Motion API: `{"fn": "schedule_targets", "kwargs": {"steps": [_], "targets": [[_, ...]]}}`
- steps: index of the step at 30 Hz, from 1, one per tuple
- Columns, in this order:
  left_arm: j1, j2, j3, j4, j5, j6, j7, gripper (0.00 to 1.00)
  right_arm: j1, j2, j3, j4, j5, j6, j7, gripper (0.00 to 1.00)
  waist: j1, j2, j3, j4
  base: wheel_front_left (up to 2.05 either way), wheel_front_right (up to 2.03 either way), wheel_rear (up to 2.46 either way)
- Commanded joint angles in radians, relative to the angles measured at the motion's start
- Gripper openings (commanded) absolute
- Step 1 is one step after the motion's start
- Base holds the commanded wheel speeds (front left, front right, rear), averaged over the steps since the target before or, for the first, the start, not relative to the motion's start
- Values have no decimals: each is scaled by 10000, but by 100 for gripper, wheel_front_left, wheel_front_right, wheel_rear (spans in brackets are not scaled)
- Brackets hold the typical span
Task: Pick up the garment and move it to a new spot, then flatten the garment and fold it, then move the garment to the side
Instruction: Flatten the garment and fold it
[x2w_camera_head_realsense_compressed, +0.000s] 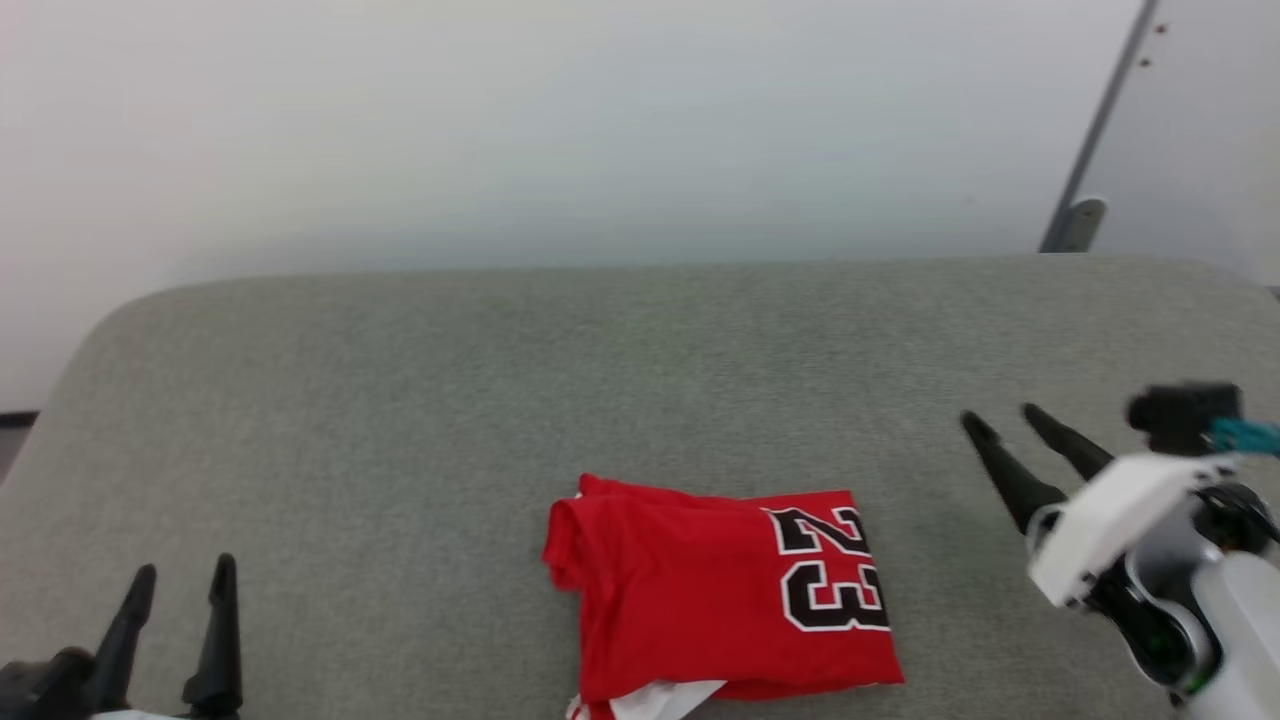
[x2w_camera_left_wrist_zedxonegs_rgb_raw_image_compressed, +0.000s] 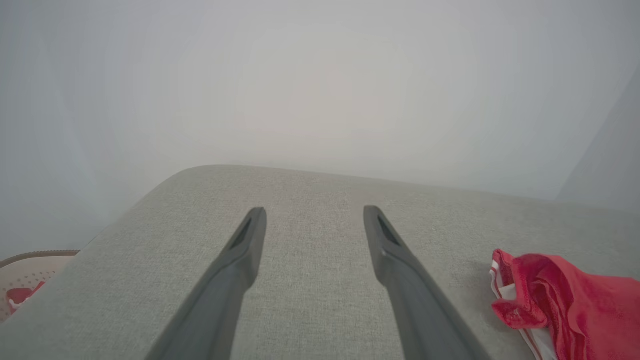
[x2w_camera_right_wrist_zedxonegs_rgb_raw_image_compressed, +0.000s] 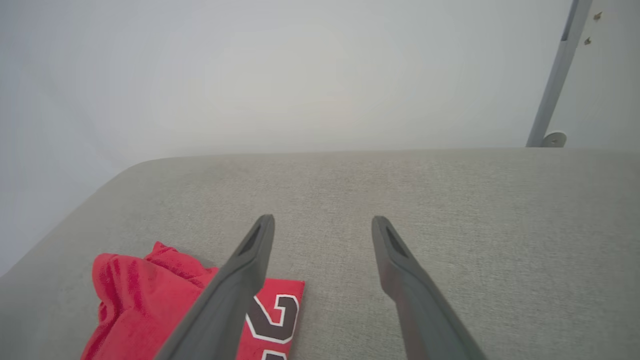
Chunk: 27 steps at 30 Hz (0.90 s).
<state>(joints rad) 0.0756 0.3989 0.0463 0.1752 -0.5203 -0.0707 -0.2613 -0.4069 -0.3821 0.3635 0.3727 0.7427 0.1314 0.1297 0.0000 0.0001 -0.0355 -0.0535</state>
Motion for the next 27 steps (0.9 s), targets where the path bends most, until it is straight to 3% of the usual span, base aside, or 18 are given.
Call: {"fn": "schedule_targets", "kwargs": {"steps": [1, 14, 27], "targets": [[155, -35, 119, -79, 57, 38, -39, 100, 275, -103, -85, -6, -76, -18, -344, 100, 0, -1, -133, -286, 0, 0, 0], [846, -317, 821, -271, 392, -145, -41, 100, 1792, -951, -325, 173, -941, -18, -3358, 100, 0, -1, -319, -424, 0, 0, 0], [890, -428, 803, -38, 364, -515, -42, 100, 2505, -708, -867, 54, -1848, -18, -3879, 100, 0, -1, -328, -392, 0, 0, 0]]}}
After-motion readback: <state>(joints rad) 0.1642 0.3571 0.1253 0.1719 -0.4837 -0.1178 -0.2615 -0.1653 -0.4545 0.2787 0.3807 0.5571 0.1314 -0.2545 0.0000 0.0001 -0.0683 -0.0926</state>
